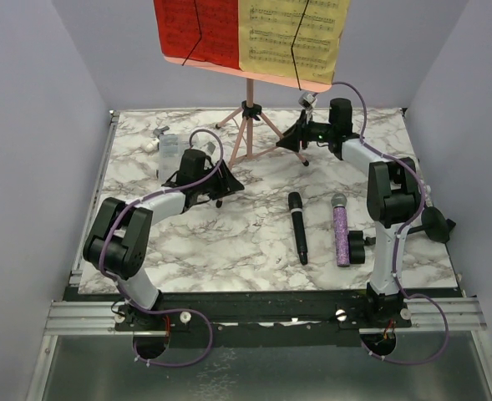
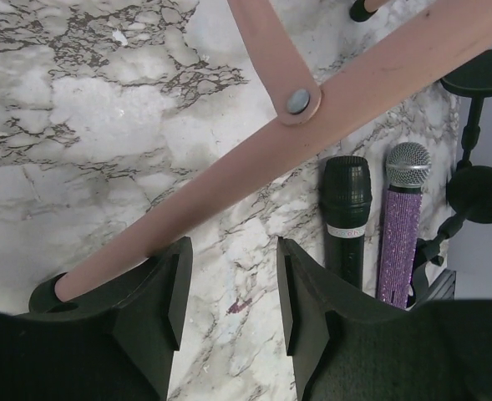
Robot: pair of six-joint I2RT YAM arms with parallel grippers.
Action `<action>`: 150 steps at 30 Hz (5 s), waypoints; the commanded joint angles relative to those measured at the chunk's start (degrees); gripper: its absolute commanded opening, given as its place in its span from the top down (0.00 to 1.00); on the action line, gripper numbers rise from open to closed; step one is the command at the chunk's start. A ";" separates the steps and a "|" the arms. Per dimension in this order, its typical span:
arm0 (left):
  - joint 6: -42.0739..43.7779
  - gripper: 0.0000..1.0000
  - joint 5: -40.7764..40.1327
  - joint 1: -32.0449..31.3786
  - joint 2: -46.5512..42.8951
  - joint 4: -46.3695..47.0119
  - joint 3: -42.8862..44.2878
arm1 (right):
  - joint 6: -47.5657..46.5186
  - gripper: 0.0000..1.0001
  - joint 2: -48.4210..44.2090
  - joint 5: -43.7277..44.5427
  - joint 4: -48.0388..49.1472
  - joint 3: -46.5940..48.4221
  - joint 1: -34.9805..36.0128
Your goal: Set up the instrument practice props
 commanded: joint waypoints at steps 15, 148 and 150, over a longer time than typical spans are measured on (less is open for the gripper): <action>1.55 0.47 -3.56 6.04 4.79 -4.10 6.68 | 2.58 0.59 -3.64 10.29 9.40 -9.94 3.67; 3.57 0.07 33.82 5.58 -39.02 8.31 -11.18 | 75.25 1.00 -65.04 16.36 -2.60 -53.62 -9.10; 4.59 0.06 33.41 4.73 -42.54 8.36 -11.19 | 76.24 1.00 -63.44 16.63 -3.03 -51.93 -3.37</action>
